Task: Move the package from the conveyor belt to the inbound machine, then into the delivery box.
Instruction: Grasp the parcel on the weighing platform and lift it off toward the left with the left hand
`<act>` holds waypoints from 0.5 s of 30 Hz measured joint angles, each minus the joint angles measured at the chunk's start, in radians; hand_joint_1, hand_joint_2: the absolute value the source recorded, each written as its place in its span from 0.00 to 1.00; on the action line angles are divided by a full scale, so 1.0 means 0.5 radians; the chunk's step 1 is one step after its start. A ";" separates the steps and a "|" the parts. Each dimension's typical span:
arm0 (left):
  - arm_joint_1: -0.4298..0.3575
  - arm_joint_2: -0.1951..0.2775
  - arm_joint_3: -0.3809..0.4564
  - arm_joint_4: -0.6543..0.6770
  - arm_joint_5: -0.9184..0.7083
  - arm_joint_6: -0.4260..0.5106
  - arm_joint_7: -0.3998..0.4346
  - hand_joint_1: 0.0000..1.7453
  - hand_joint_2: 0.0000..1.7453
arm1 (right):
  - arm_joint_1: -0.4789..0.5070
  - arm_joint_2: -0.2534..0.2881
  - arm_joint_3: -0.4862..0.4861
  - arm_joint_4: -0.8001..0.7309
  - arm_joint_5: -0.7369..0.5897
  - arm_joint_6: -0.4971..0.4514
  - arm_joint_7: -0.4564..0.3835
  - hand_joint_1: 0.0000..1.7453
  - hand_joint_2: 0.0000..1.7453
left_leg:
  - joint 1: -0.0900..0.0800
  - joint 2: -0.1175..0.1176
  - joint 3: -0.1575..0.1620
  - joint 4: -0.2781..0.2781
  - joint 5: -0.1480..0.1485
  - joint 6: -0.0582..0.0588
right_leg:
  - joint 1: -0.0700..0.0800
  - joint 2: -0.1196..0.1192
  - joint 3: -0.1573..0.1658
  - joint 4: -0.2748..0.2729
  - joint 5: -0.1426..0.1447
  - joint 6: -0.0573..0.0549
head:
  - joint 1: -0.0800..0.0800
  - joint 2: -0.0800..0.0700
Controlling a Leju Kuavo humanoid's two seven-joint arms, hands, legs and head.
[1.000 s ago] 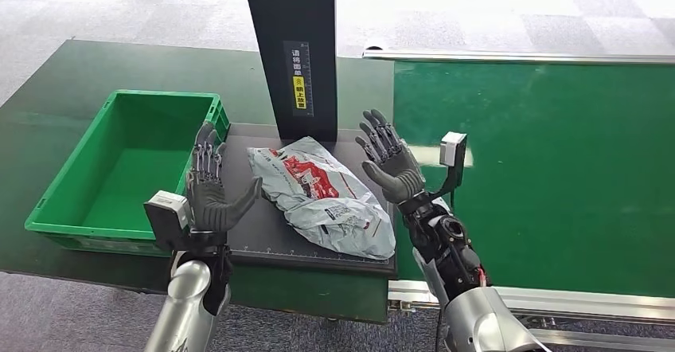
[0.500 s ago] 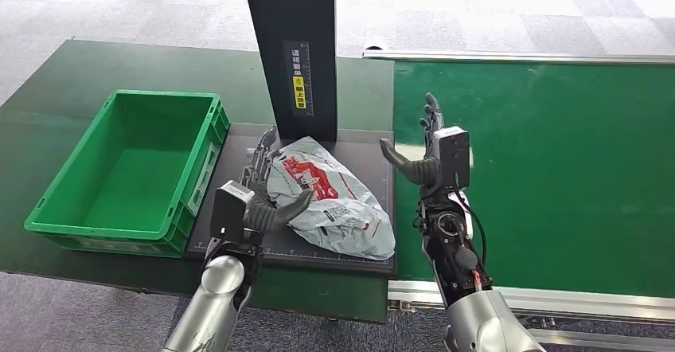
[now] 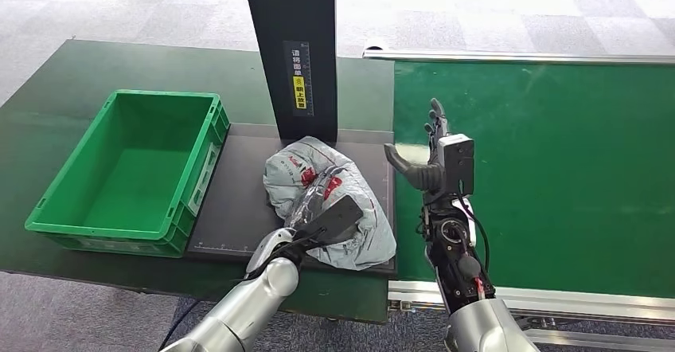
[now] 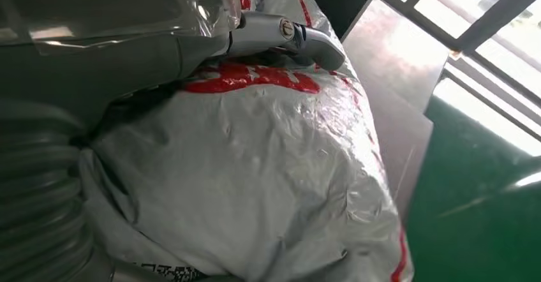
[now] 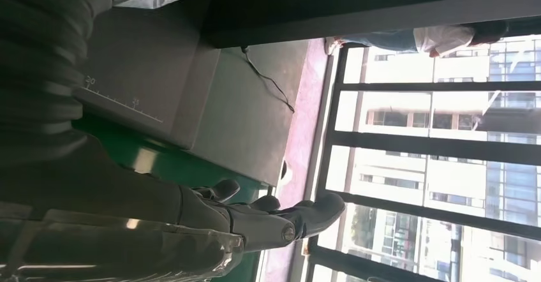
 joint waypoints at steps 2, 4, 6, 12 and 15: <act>-0.049 -0.002 -0.031 0.079 -0.052 -0.003 0.068 0.00 1.00 | 0.014 0.000 0.000 -0.007 -0.001 0.011 0.018 0.00 1.00 | 0.000 -0.001 0.003 0.000 0.000 0.000 | 0.000 0.000 0.004 0.000 0.000 0.000 | 0.000 0.000; -0.085 -0.002 -0.047 0.135 -0.078 -0.024 0.096 0.09 1.00 | 0.026 0.000 -0.002 -0.014 -0.014 0.056 0.059 0.00 1.00 | 0.000 -0.001 0.008 -0.001 -0.001 0.000 | 0.000 0.000 0.009 0.000 -0.001 0.000 | 0.000 0.000; -0.105 -0.001 -0.048 0.170 -0.083 -0.057 0.078 0.57 1.00 | 0.040 0.000 -0.003 -0.017 -0.047 0.149 0.113 0.00 1.00 | 0.000 -0.001 0.013 -0.001 -0.001 0.000 | 0.000 -0.001 0.015 0.000 -0.001 0.000 | 0.000 0.000; -0.102 0.012 0.010 0.195 -0.069 -0.034 -0.051 1.00 1.00 | 0.082 -0.012 0.000 -0.008 -0.076 0.417 0.233 0.00 1.00 | 0.000 -0.001 0.017 -0.001 0.000 0.001 | 0.000 -0.004 0.020 -0.001 -0.002 0.001 | 0.000 0.000; -0.072 0.018 0.061 0.167 -0.053 0.026 -0.111 1.00 1.00 | 0.091 -0.024 0.011 0.009 -0.078 0.535 0.293 0.00 1.00 | 0.000 -0.002 0.018 -0.001 0.000 0.001 | 0.000 -0.004 0.021 -0.001 -0.001 0.001 | 0.000 0.000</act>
